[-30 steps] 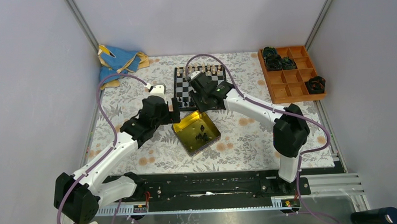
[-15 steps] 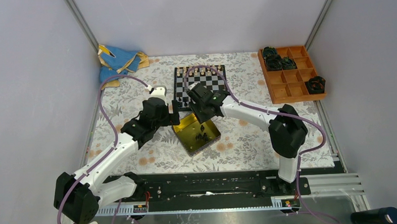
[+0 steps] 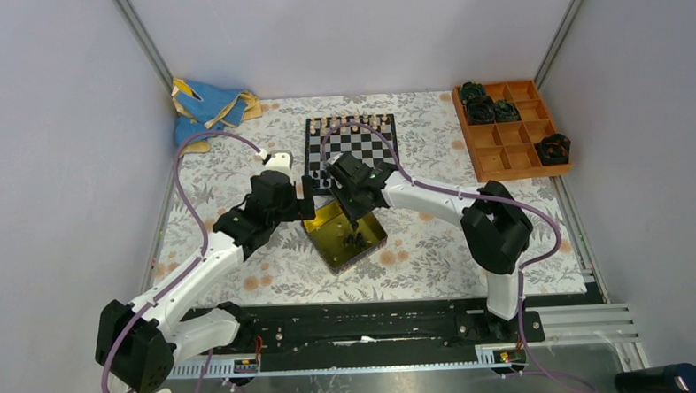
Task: Set up the chess pieces on the board
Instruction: Pick up the chess piece from the storage box.
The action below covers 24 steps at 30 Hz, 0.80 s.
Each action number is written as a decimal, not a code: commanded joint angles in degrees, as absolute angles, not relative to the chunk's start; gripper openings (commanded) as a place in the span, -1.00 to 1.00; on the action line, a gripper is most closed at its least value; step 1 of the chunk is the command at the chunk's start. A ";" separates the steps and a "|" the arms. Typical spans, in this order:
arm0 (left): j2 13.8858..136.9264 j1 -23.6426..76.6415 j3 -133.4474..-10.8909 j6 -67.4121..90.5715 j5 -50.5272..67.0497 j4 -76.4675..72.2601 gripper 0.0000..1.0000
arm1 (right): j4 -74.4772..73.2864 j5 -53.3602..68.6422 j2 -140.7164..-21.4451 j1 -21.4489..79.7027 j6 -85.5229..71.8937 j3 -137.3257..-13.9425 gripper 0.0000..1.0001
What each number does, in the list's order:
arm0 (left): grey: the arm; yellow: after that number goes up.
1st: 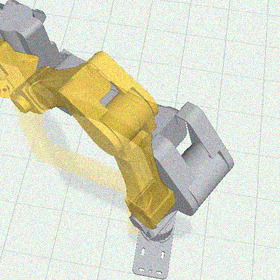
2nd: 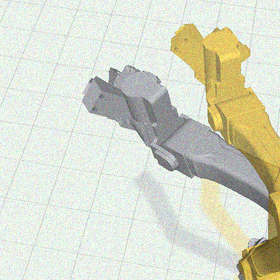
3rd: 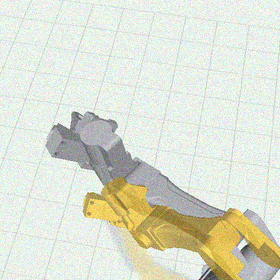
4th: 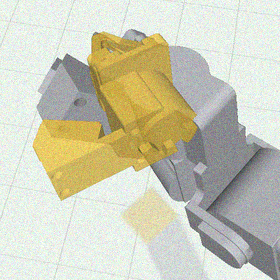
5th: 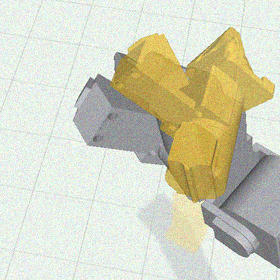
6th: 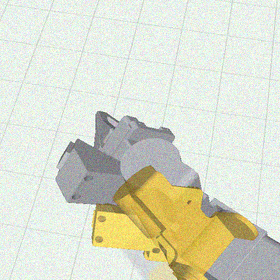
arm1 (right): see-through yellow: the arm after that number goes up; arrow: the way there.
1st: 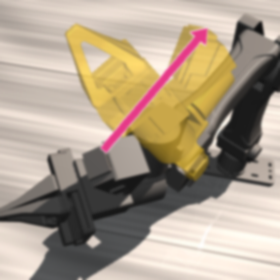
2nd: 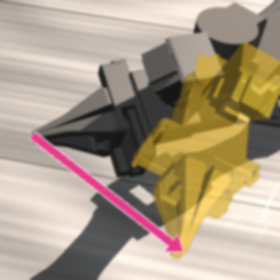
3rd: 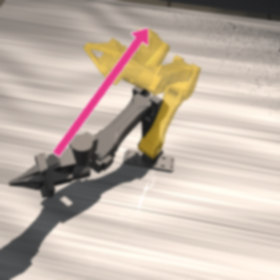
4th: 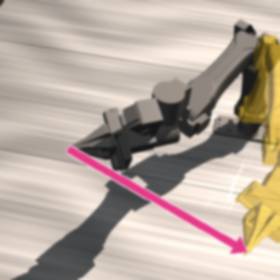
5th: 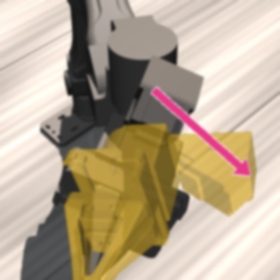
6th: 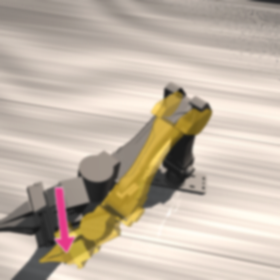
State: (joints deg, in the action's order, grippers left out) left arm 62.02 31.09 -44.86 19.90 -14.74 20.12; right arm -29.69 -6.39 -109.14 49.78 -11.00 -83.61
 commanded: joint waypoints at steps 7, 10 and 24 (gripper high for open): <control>63.01 30.68 -44.78 18.77 -15.31 16.79 0.98 | -27.26 -5.10 -111.36 50.25 -10.90 -82.66 -0.17; 63.10 30.63 -44.89 18.63 -15.46 16.96 0.98 | -26.88 -4.97 -111.84 50.21 -10.73 -82.62 -0.19; 63.63 29.82 -44.74 17.81 -15.46 16.61 0.98 | -26.81 -4.66 -114.23 50.26 -10.01 -84.13 -0.48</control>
State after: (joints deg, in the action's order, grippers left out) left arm 63.37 30.46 -44.86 19.25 -14.74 20.08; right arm -27.44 -5.06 -113.43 49.78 -10.68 -82.59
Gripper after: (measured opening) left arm 0.989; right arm 0.300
